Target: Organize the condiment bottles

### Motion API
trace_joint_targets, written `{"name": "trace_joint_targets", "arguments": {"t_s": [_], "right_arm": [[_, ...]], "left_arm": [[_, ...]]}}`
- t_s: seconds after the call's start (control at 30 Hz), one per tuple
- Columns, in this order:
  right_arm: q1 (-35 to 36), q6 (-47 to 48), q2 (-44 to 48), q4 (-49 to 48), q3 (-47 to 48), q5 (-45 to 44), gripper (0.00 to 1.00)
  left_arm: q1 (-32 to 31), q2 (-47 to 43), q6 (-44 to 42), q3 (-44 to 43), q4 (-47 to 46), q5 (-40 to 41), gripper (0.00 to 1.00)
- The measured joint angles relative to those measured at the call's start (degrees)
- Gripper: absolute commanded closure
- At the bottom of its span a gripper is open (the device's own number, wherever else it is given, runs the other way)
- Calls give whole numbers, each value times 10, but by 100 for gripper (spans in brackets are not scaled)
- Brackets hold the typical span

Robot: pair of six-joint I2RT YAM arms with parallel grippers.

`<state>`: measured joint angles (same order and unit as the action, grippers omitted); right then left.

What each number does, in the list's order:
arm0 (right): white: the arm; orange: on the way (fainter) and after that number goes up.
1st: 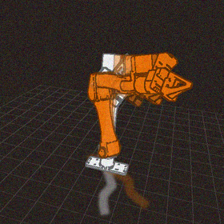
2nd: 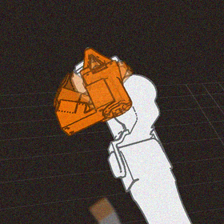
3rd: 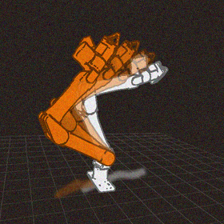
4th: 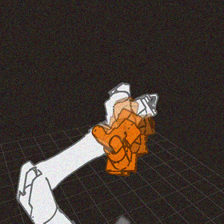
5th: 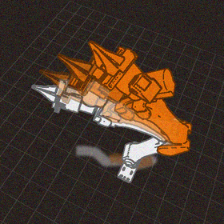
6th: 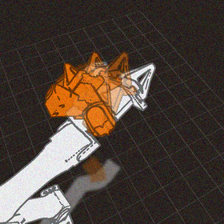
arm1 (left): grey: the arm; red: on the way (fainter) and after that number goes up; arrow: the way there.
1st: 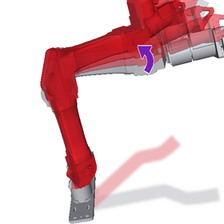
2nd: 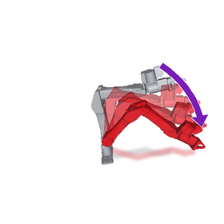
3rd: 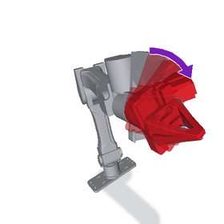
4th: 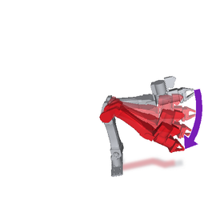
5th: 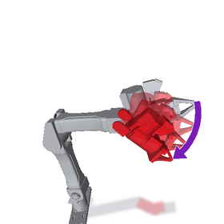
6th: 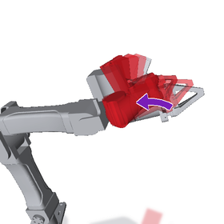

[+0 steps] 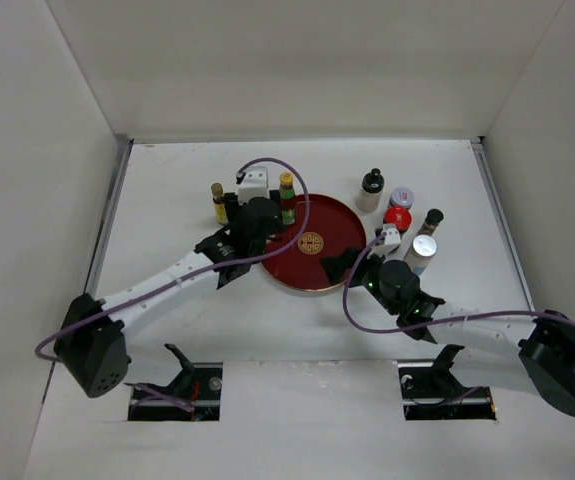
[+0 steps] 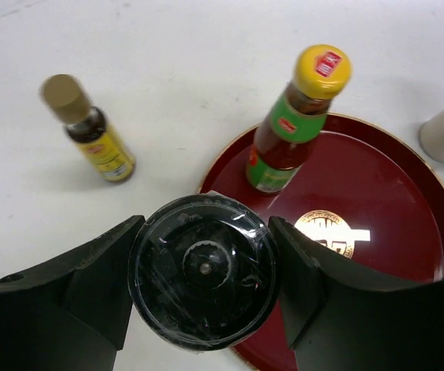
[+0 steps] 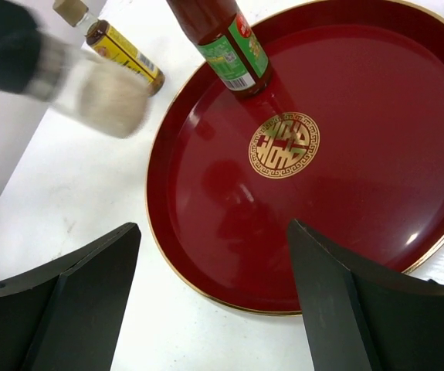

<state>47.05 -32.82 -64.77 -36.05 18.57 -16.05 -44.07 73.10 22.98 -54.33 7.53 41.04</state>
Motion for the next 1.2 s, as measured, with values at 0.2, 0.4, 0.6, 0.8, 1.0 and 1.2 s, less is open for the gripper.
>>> {"name": "trace_joint_targets", "arguments": {"t_s": [0.2, 0.4, 0.6, 0.8, 1.0, 1.2], "right_arm": [[0, 0, 14, 0, 0, 0, 16], [0, 0, 17, 0, 0, 0, 16], [0, 0, 17, 0, 0, 0, 16], [-1, 0, 17, 0, 0, 0, 14], [-1, 0, 17, 0, 0, 0, 14], [-1, 0, 15, 0, 0, 0, 14]], "left_arm": [[0, 106, -23, -13, -58, -22, 66], [14, 160, -33, -26, -90, -44, 66], [26, 202, -35, -43, -119, -66, 59], [33, 214, -37, -44, -133, -73, 33], [31, 179, -38, -30, -126, -72, 8], [33, 68, -37, -26, -107, -44, 15]]}}
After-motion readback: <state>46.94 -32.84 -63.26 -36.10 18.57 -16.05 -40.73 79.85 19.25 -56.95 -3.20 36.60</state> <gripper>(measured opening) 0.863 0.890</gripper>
